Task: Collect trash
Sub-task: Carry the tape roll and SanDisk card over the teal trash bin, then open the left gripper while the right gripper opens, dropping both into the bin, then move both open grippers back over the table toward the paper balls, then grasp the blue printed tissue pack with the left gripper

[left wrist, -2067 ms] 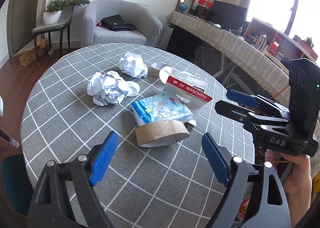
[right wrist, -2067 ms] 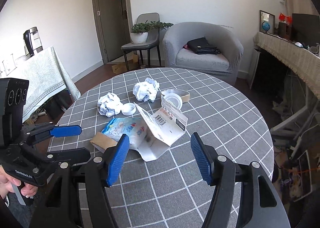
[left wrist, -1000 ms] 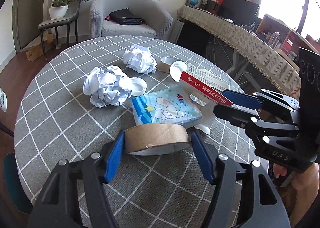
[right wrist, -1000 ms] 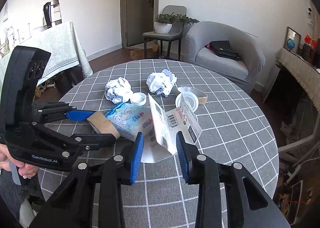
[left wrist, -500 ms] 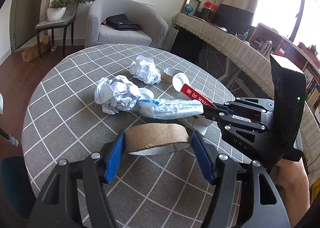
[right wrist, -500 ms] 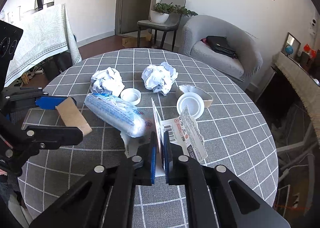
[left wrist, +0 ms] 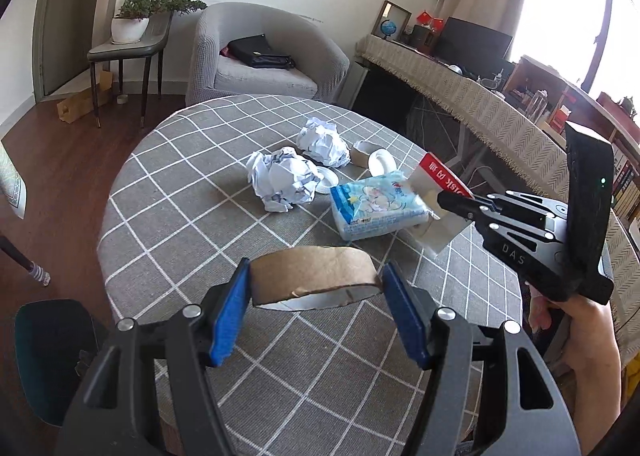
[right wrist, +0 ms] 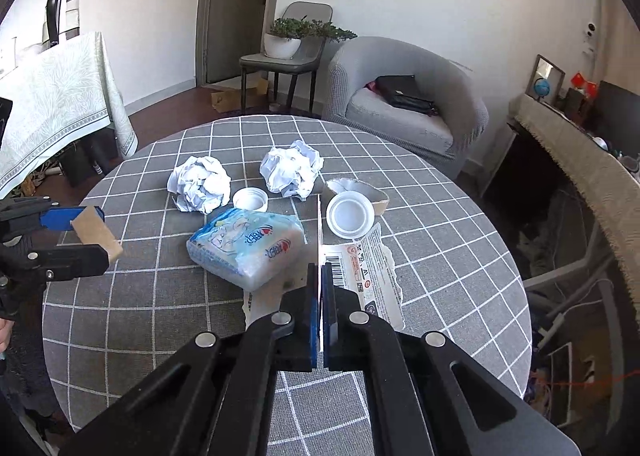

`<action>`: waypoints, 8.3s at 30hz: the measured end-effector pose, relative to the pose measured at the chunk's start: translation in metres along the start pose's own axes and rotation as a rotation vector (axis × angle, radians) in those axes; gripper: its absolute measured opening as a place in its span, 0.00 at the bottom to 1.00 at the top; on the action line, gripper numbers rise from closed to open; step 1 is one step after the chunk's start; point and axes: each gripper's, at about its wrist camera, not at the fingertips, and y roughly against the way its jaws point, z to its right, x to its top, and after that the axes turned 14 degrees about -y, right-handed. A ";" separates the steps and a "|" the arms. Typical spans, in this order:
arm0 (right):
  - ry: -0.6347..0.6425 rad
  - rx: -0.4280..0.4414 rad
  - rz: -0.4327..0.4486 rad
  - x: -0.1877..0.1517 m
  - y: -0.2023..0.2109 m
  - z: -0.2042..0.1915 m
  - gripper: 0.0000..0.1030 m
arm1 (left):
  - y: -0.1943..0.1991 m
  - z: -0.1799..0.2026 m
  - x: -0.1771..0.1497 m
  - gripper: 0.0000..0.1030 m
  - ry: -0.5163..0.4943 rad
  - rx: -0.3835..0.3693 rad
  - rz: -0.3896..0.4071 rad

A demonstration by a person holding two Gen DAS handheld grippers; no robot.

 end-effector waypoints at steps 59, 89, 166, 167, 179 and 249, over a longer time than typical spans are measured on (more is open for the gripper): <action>0.017 0.457 -0.146 0.017 -0.066 -0.312 0.01 | 0.090 -0.274 -0.155 0.66 0.249 0.348 -0.247; 0.068 0.442 -0.413 -0.041 -0.165 -0.396 0.01 | 0.123 -0.308 -0.187 0.79 0.313 0.363 -0.254; 0.003 0.329 -0.095 0.016 -0.023 -0.184 0.42 | 0.126 -0.133 -0.018 0.60 0.046 0.177 0.198; 0.002 0.317 -0.096 0.014 -0.023 -0.176 0.42 | 0.121 -0.128 -0.015 0.61 0.036 0.171 0.200; -0.060 0.191 -0.085 0.019 -0.023 -0.071 0.42 | 0.043 -0.053 0.020 0.70 -0.079 0.066 0.137; -0.097 0.062 -0.117 0.059 -0.072 0.093 0.68 | -0.138 0.063 0.073 0.43 -0.121 0.033 -0.162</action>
